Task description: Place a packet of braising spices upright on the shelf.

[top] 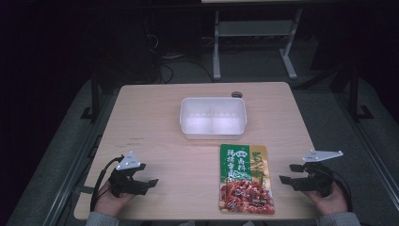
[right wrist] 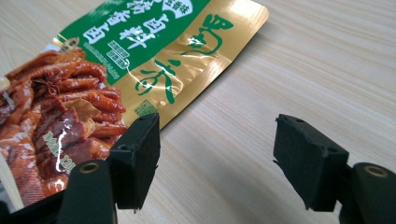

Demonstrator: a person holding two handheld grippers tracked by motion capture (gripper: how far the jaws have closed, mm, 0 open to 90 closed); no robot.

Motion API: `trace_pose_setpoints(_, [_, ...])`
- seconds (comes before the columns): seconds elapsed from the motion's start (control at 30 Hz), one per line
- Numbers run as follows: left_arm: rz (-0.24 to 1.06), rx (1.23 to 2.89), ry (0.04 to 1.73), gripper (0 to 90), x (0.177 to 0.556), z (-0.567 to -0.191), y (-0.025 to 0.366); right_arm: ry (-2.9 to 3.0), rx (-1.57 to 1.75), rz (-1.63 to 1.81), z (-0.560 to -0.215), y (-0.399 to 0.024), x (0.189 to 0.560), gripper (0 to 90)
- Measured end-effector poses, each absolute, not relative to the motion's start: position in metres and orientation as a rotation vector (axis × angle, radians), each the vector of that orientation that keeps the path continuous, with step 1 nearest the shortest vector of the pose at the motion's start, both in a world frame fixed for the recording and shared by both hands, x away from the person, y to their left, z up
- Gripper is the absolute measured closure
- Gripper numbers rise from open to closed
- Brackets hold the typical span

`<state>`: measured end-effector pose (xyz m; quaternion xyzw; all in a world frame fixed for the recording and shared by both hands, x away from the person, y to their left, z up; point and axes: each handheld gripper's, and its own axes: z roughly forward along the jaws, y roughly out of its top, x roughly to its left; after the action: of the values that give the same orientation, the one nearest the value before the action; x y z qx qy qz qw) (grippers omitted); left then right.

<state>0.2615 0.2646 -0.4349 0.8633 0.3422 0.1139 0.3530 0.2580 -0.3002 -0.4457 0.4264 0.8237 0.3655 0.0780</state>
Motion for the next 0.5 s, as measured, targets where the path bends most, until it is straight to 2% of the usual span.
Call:
trace_pose_setpoints(0.17, [0.273,2.237,0.854,25.0,0.262,-0.435,0.256,2.467,1.279,1.091,-0.446,-0.3,0.258,31.2])
trace_pose_setpoints(0.5, [0.241,2.236,0.764,36.1,0.26,-0.426,0.237,2.458,1.279,1.081,-0.445,-0.3,0.257,31.1])
